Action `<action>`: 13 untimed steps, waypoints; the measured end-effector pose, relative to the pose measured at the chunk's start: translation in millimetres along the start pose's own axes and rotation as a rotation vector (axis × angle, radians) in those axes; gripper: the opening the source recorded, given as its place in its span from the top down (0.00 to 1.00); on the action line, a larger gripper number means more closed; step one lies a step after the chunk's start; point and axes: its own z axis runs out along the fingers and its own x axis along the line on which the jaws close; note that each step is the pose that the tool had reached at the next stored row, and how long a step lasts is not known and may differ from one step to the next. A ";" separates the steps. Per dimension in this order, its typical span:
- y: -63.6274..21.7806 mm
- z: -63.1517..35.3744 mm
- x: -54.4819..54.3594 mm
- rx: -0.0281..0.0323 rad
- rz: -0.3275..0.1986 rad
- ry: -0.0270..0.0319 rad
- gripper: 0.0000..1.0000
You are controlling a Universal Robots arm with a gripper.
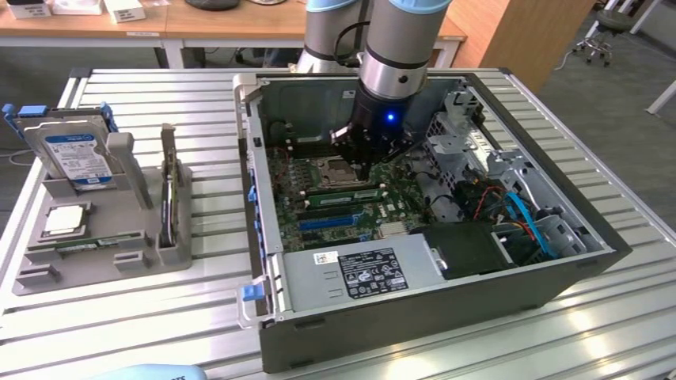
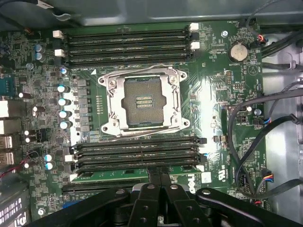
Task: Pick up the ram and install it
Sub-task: 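Press down the ram until it locks into place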
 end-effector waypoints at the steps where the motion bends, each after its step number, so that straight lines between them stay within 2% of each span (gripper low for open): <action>1: 0.0 0.0 0.0 0.0000 -0.002 0.0001 0.90; 7: 0.0 0.0 0.1 -0.0002 -0.035 0.0017 0.90; 13: 0.0 0.0 0.0 -0.0002 -0.036 0.0017 0.90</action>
